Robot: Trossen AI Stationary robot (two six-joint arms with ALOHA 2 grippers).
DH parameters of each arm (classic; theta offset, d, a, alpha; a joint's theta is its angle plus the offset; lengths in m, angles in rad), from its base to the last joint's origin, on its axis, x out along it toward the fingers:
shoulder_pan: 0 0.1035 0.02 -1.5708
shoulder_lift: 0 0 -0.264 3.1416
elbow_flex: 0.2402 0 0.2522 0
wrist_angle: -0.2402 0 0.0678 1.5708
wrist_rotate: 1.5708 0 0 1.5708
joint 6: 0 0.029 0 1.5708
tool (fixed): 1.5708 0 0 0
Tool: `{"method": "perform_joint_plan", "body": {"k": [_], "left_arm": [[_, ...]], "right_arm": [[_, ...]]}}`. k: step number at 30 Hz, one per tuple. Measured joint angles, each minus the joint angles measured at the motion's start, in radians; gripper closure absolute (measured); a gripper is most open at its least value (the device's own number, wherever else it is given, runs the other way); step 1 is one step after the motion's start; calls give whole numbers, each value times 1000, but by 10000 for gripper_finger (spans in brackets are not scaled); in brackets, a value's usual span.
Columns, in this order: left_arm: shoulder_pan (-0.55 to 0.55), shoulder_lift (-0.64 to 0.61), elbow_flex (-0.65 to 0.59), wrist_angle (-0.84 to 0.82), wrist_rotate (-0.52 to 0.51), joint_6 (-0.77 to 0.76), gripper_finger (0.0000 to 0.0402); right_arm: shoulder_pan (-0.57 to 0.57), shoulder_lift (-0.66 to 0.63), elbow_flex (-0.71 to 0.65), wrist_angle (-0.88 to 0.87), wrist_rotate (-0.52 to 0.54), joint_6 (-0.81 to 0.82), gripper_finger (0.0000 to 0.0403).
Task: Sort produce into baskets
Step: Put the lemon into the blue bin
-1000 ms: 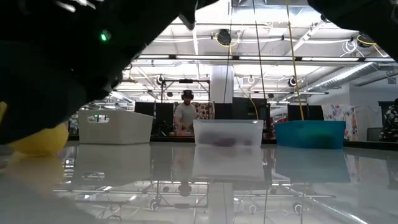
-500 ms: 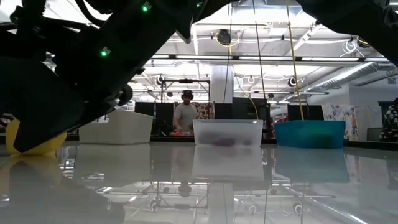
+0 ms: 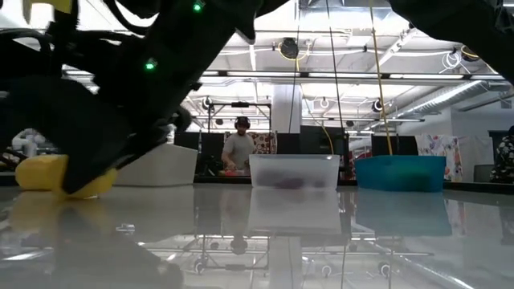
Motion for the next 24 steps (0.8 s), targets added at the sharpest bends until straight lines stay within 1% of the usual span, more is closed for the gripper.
{"method": "perform_joint_plan", "body": {"k": [7,11,15,17,22,23,24], "left_arm": [[0,1,-1,34,-5,24,238],[0,1,-1,44,-21,24,238],[1,2,-1,82,-48,25,238],[1,2,-1,112,-56,24,238],[1,2,-2,195,-62,24,238],[1,2,-2,210,-64,25,238],[0,2,-2,227,-64,27,238]], "right_arm": [[4,-60,-1,-184,79,35,228],[9,-119,0,-355,160,50,229],[-6,-165,0,-545,173,62,229],[-22,-190,0,-667,180,87,229],[-69,-220,0,-1027,300,203,229],[-81,-224,-5,-1054,319,222,229],[-94,-242,-27,-1044,325,219,229]]}}
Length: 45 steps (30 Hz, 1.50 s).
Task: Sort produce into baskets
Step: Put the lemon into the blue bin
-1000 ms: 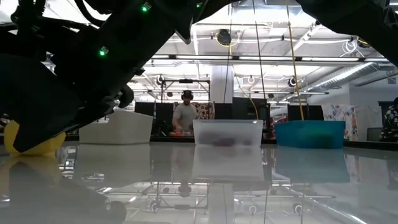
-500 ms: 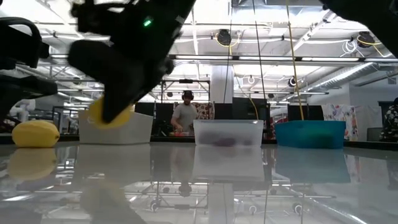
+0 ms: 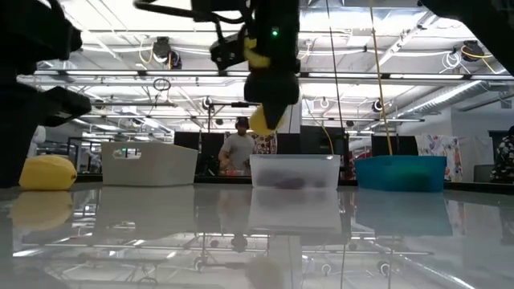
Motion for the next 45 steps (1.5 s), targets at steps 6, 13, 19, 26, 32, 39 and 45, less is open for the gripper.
{"method": "perform_joint_plan", "body": {"k": [6,13,19,26,32,39,45], "left_arm": [[0,0,0,79,-34,4,238],[0,0,-1,225,-113,39,238],[0,0,-1,306,-117,60,238],[4,0,-1,352,-180,85,238],[26,0,-1,364,-259,54,238],[115,-66,80,145,-202,-102,238],[171,-170,177,-217,-182,-112,238]], "right_arm": [[-97,-214,-274,5,-2,36,229],[-233,-587,-770,142,-3,231,229],[-332,-843,-1075,345,-59,329,229],[-433,-962,-1293,504,-129,470,229],[-486,-961,-1369,576,-183,415,208],[-508,-958,-1372,584,-185,304,150],[-515,-958,-1366,573,-199,231,116]]}}
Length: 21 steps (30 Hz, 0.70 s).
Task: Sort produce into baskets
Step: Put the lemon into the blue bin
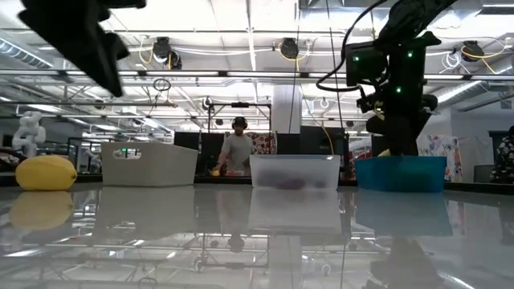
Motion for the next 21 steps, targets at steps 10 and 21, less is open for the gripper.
{"method": "perform_joint_plan", "body": {"k": [10,21], "left_arm": [[15,-74,15,-547,99,-407,238],[43,-60,14,-655,63,-280,219]], "right_arm": [[31,-7,187,-169,5,25,127],[244,-11,302,-67,-47,70,133]]}}
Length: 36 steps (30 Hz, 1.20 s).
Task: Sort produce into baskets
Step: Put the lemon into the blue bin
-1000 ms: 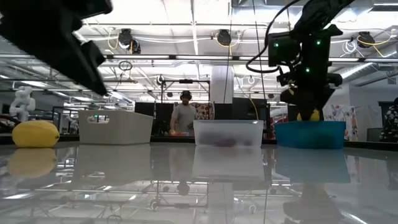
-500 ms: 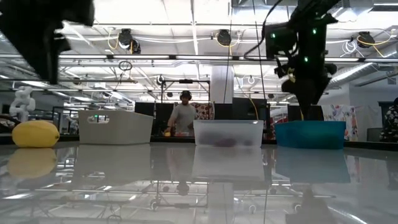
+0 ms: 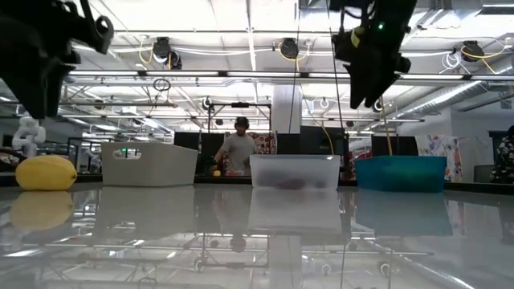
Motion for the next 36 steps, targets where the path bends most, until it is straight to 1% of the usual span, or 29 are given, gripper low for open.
{"method": "perform_joint_plan", "body": {"k": [3,6,11,15,18,25,28,30,33,36], "left_arm": [[23,13,-27,3,9,18,195],[54,32,-81,33,16,51,170],[104,42,-146,31,23,72,131],[122,41,-154,44,19,84,107],[137,41,-154,91,19,123,94],[207,41,-159,144,36,211,86],[244,41,-193,193,47,240,86],[270,41,-236,245,94,260,86],[287,41,-307,376,171,283,86],[287,38,-343,429,184,285,86]], "right_arm": [[65,0,0,19,4,10,133],[118,0,0,18,6,56,133],[198,0,0,18,7,120,133],[236,0,-1,18,7,140,133],[251,0,-1,17,8,150,133],[264,0,-1,18,8,168,133],[272,0,-1,18,8,188,133],[285,0,-1,18,11,194,133],[317,5,-1,19,11,214,133],[360,6,-2,19,11,237,133]]}}
